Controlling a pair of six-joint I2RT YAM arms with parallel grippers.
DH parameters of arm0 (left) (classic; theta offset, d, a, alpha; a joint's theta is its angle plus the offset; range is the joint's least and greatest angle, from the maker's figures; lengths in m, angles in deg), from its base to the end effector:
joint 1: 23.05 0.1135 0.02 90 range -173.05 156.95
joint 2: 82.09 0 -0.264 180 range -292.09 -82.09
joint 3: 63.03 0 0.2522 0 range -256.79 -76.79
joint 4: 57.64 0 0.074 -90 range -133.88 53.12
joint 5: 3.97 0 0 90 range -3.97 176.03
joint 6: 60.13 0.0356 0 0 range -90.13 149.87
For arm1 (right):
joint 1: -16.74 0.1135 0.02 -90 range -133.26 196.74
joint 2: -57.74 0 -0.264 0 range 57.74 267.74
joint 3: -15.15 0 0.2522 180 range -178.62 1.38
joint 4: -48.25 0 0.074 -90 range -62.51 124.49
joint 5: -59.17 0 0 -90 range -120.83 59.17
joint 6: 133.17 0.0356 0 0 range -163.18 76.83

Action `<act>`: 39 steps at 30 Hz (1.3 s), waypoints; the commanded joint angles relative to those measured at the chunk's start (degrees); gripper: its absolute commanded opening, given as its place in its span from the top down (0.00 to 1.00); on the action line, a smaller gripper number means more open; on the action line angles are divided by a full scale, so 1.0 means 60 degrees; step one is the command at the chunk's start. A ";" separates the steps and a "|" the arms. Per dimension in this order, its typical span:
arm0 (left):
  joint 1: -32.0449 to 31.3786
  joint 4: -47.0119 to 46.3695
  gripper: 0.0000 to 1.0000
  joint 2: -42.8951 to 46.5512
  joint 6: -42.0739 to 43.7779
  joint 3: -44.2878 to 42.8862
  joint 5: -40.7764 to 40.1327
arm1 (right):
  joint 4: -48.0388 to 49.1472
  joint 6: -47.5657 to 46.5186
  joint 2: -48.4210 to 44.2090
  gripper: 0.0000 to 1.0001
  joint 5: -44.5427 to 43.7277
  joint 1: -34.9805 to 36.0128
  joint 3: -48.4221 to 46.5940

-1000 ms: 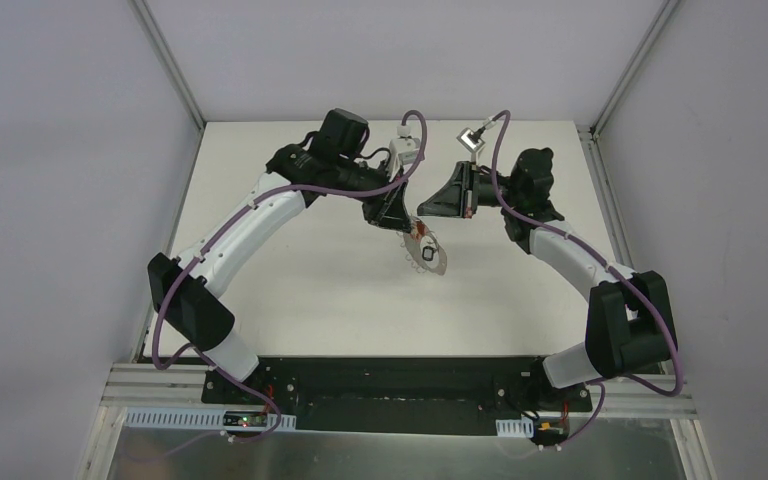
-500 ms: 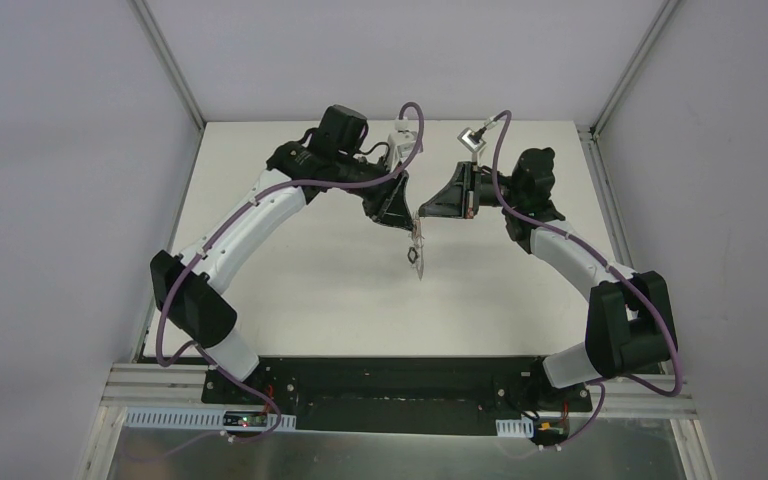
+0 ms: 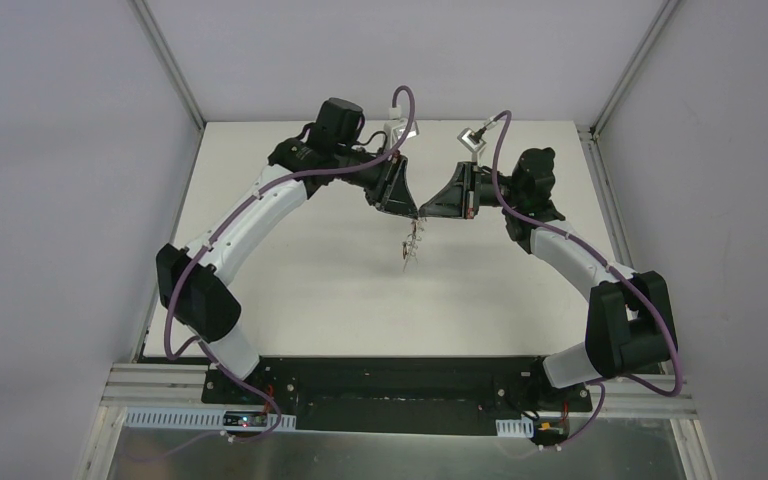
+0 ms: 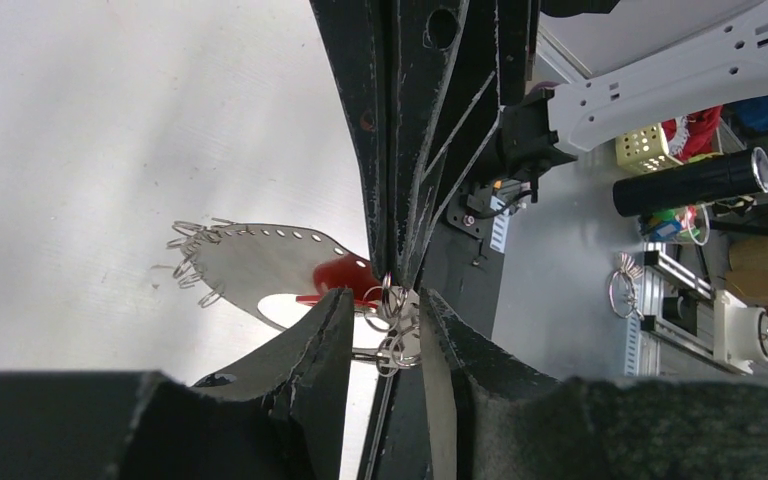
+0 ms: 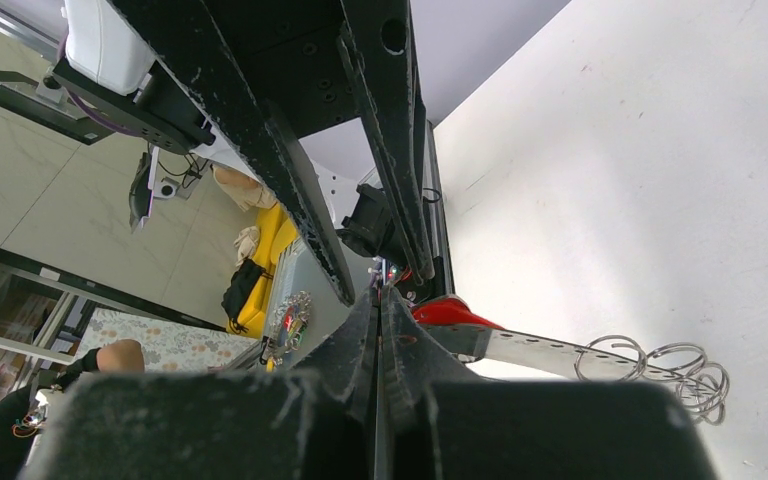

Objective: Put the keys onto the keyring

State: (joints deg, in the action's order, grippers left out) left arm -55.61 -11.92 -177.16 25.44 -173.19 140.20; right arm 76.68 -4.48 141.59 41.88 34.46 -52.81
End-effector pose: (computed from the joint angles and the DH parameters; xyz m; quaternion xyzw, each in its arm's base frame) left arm 0.2950 -0.2226 0.3938 0.4067 0.6955 -0.5150 0.2927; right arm 0.2915 0.1288 0.3253 -0.3630 0.5796 0.6238 0.3784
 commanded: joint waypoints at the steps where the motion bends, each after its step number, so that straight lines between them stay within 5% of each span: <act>1: 0.0021 -0.0605 0.70 -0.0041 -0.0619 0.0031 0.0562 | 0.0673 -0.0121 -0.0469 1.00 0.0165 -0.0028 -0.0123; 13: 0.0025 -0.0900 0.73 0.0214 -0.0873 0.0578 0.0767 | 0.0673 -0.0131 -0.0451 1.00 0.0114 -0.0046 -0.0139; 24: 0.0115 -0.1102 1.00 0.0186 -0.1078 0.0583 0.1035 | 0.0662 -0.0203 -0.0451 1.00 0.0125 -0.0062 -0.0067; 27: 0.0152 -0.1037 1.00 0.0182 -0.1144 0.0491 0.1153 | 0.0536 -0.0469 -0.0475 1.00 0.0196 -0.0081 -0.0028; 39: -0.0257 0.5919 1.00 -0.1358 0.2367 -0.3311 -0.0209 | 0.0263 -0.1563 -0.0745 0.89 0.1060 -0.0037 0.0113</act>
State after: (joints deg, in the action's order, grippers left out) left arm -56.70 6.73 -183.89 31.32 -186.59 141.27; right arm 77.10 -10.86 139.54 44.35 34.46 -52.61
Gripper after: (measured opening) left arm 0.017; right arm 0.082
